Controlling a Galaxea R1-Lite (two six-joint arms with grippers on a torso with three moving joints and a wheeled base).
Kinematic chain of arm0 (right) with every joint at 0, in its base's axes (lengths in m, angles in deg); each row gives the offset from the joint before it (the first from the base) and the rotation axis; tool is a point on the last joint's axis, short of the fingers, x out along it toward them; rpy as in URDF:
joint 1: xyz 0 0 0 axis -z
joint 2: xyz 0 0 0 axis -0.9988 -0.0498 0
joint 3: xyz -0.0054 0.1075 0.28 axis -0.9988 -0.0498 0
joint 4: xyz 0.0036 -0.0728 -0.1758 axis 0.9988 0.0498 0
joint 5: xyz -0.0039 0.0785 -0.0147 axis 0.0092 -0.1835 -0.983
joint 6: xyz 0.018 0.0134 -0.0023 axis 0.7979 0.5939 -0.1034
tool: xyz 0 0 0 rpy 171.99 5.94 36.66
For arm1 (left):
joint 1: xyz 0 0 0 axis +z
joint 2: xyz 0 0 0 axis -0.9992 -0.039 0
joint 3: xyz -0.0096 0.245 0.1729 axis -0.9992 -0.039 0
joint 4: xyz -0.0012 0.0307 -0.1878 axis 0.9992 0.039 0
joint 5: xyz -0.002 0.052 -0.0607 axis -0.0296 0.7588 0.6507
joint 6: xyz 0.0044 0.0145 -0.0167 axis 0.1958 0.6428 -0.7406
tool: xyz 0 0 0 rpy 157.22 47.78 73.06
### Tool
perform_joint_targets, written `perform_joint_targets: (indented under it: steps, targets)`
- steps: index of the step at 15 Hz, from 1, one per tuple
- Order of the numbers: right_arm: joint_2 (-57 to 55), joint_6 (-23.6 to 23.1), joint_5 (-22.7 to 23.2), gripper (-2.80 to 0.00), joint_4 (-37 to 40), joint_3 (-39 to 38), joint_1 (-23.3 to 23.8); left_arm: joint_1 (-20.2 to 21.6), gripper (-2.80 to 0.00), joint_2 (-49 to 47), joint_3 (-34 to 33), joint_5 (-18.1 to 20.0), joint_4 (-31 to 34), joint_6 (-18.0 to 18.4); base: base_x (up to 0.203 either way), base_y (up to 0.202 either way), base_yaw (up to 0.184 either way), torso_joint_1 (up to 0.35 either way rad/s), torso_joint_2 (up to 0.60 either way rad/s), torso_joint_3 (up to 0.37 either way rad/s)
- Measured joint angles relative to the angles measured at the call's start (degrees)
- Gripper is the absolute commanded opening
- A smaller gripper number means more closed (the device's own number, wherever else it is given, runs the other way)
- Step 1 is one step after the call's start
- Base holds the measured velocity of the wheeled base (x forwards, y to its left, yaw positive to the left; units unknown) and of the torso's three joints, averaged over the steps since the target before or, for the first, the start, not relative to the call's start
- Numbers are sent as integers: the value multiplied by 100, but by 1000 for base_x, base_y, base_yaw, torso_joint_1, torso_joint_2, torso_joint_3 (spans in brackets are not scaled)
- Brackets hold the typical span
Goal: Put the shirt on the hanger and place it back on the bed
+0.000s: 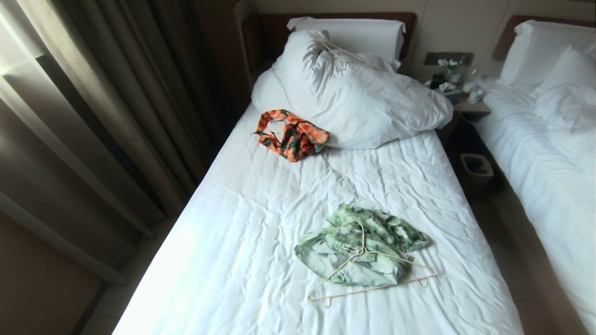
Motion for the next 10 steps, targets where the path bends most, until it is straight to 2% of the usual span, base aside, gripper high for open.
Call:
perform_joint_targets:
  steps: [10]
  targets:
    - [-2, -6, -2, -280, -2, 0, 0, 11, -280, 0, -9, 2, -4, 6, 0, 0, 0, 0, 0, 0]
